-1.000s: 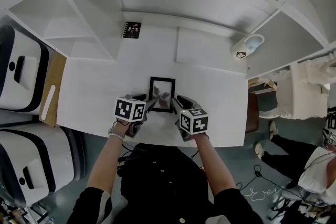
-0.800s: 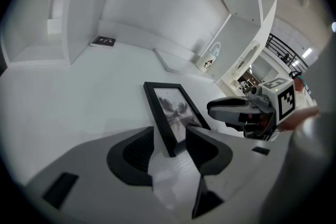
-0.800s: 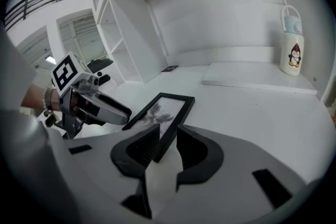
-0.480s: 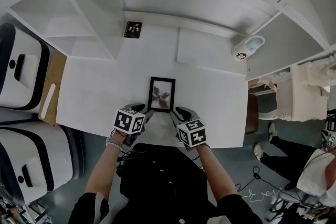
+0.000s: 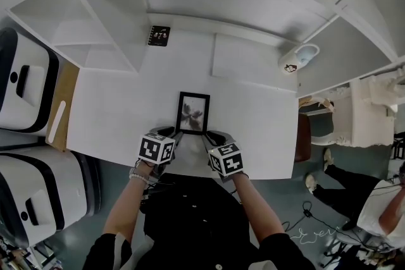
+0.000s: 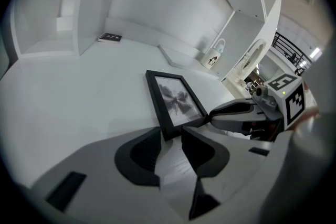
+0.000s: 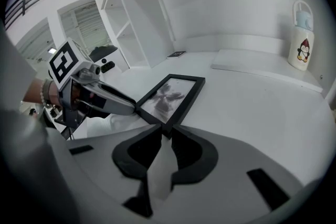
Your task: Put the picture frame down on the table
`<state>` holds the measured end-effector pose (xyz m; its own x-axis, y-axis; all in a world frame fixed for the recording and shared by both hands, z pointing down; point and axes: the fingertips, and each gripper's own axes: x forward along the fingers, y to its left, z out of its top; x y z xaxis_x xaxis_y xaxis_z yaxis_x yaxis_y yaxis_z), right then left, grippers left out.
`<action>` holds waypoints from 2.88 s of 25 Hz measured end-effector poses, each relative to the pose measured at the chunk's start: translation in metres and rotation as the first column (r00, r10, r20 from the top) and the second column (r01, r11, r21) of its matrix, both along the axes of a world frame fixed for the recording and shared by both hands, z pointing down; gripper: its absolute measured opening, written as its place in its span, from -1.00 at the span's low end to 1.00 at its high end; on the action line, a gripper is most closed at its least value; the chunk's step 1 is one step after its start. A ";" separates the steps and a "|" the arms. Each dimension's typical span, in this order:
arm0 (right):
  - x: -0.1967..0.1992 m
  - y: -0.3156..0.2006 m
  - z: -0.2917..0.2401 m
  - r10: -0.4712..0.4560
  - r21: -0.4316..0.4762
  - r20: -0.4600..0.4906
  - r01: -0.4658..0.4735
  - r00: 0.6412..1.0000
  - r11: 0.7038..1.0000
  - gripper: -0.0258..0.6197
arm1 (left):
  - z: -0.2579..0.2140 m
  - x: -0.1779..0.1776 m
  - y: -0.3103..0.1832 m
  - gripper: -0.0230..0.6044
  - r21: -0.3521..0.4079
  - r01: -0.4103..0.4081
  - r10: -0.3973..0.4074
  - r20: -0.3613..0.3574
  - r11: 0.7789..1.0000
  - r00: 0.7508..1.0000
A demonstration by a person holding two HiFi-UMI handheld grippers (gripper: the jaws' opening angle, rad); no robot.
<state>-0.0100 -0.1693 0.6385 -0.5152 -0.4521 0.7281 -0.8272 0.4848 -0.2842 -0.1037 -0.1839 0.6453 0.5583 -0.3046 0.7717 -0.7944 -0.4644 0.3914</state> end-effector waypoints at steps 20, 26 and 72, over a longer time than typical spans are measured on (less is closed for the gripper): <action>0.008 -0.088 -0.001 0.013 0.057 -0.080 -0.009 0.997 0.998 -0.75 | -0.003 0.011 -0.087 -0.59 0.047 0.027 -0.029 0.034 0.999 0.999; 0.013 -0.119 -0.004 0.075 0.101 -0.105 -0.065 0.992 0.993 -0.80 | -0.006 0.017 -0.120 -0.59 0.100 -0.018 0.010 0.080 0.995 0.997; 0.061 -0.061 -0.229 0.210 0.678 0.038 -0.180 0.977 0.713 -0.92 | -0.264 0.021 -0.080 -0.92 0.743 0.001 0.064 -0.059 0.670 0.996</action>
<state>0.0513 -0.2301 0.4099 -0.3383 -0.9176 0.2087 -0.9280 0.3621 0.0881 -0.0823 -0.2634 0.3815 0.6232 -0.7392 0.2556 -0.7577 -0.6515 -0.0368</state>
